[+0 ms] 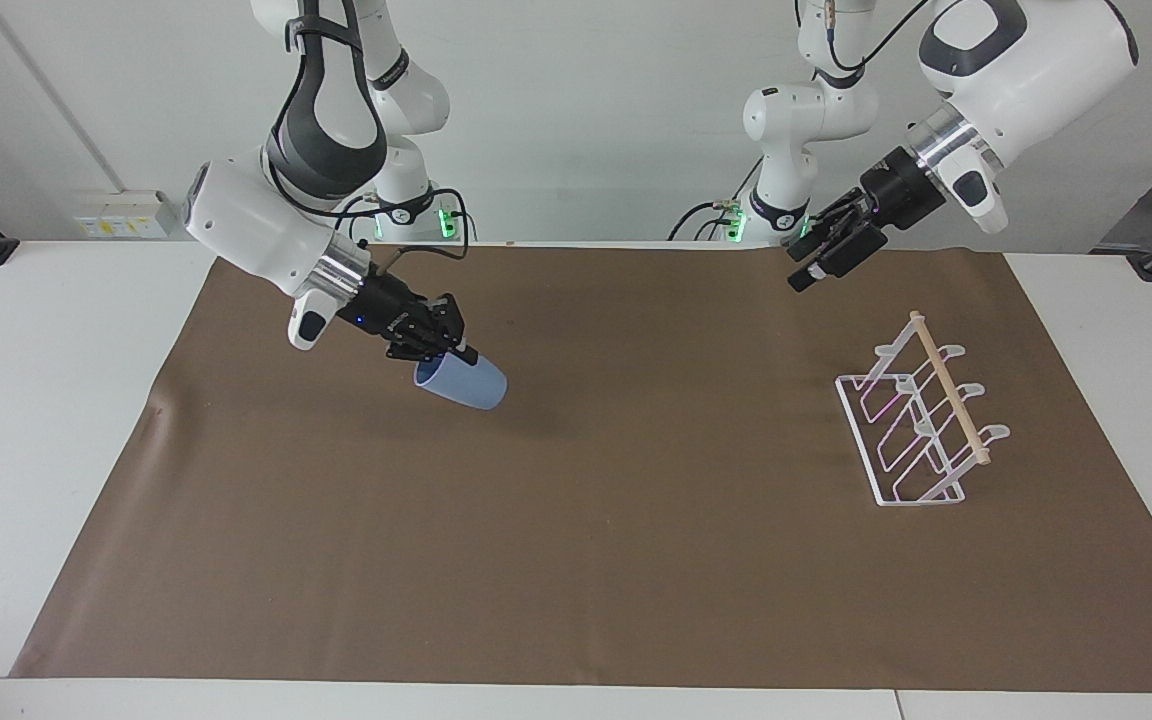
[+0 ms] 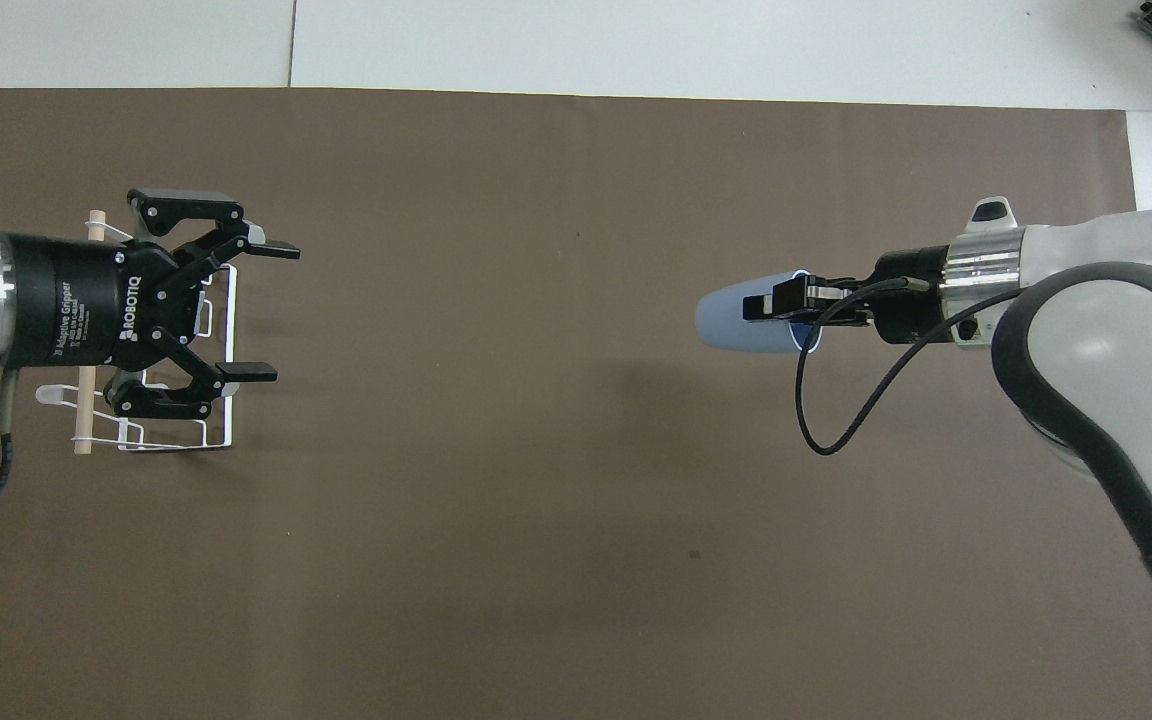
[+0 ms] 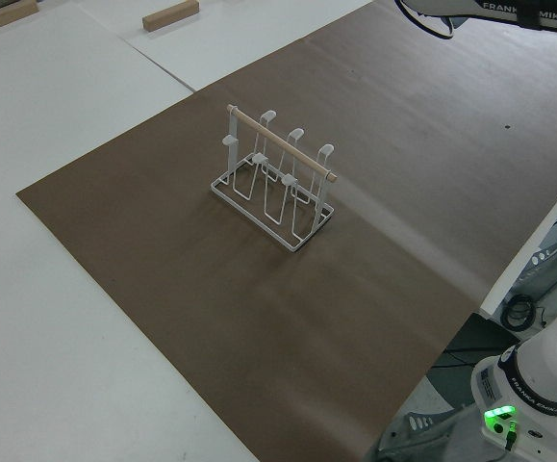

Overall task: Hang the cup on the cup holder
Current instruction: 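Lift the cup sideways with the right gripper while the left gripper approaches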

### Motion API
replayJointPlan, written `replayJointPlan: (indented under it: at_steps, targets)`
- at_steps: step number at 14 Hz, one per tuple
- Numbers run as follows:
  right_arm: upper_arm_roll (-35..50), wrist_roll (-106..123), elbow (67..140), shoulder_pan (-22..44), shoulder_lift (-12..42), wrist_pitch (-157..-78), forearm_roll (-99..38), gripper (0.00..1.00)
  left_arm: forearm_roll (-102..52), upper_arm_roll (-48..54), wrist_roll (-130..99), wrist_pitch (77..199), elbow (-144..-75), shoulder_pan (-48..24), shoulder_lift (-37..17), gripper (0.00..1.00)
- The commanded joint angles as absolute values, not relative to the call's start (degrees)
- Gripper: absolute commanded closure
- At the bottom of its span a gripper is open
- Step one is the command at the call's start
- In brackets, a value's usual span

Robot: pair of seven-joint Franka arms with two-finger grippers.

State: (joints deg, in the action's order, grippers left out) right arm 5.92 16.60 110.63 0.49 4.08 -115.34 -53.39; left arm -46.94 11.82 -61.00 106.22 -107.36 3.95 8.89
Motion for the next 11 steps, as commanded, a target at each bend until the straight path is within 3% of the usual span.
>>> replayJointPlan:
  at_steps: [1,5,11]
  targets:
    - [7.0,18.4,110.6,0.1,3.0,-112.3,-60.6,1.0,-56.5,11.3,-63.0,109.4,-116.9,3.3,14.7,0.0]
    - [9.9,18.3,110.6,0.0,1.9,-112.1,-71.5,1.0,-64.3,11.3,-65.4,112.4,-117.8,3.1,13.3,0.0]
    - [16.2,18.0,110.6,0.0,0.7,-113.7,-82.1,1.0,-66.2,11.3,-67.9,122.7,-118.4,-6.5,10.8,0.0]
